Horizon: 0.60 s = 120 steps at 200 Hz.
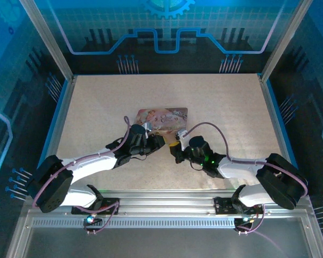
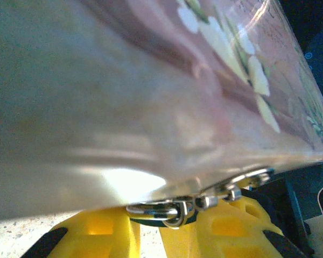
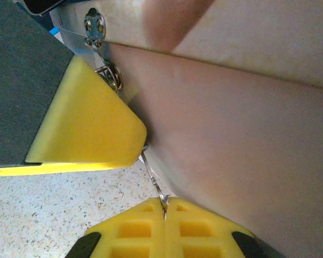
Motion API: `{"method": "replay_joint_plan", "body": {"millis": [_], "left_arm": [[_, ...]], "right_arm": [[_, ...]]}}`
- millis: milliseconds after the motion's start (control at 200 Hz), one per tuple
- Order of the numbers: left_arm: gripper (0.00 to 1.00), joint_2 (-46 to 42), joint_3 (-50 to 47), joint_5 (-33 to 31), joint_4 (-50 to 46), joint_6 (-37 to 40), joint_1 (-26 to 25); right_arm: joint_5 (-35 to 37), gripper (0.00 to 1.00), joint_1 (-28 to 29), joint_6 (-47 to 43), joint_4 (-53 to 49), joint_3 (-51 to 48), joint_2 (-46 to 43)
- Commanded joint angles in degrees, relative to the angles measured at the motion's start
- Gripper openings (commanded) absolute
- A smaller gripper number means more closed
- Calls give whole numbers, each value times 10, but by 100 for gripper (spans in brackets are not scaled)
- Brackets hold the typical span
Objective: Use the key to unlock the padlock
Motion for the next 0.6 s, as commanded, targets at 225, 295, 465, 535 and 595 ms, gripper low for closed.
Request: {"method": "replay_joint_plan", "body": {"millis": [225,295,465,535,595], "left_arm": [[21,2,6,23,41,-26,-5],[21,3,8,22,40,-26,-5],[21,3,8,19,38,-26,-4],[21,4,9,17,37,-28,-5],[21,5,11,17,37,-28,-5]], "right_arm": [[0,5,-9,14,39,-21,-15],[-5,4,-10,14,41,-23,-15],[-7,4,-8,16,39,-28,-16],[-8,5,-6,17,40,-31,-14],[-8,5,-5,18,44,-33,-13]]}}
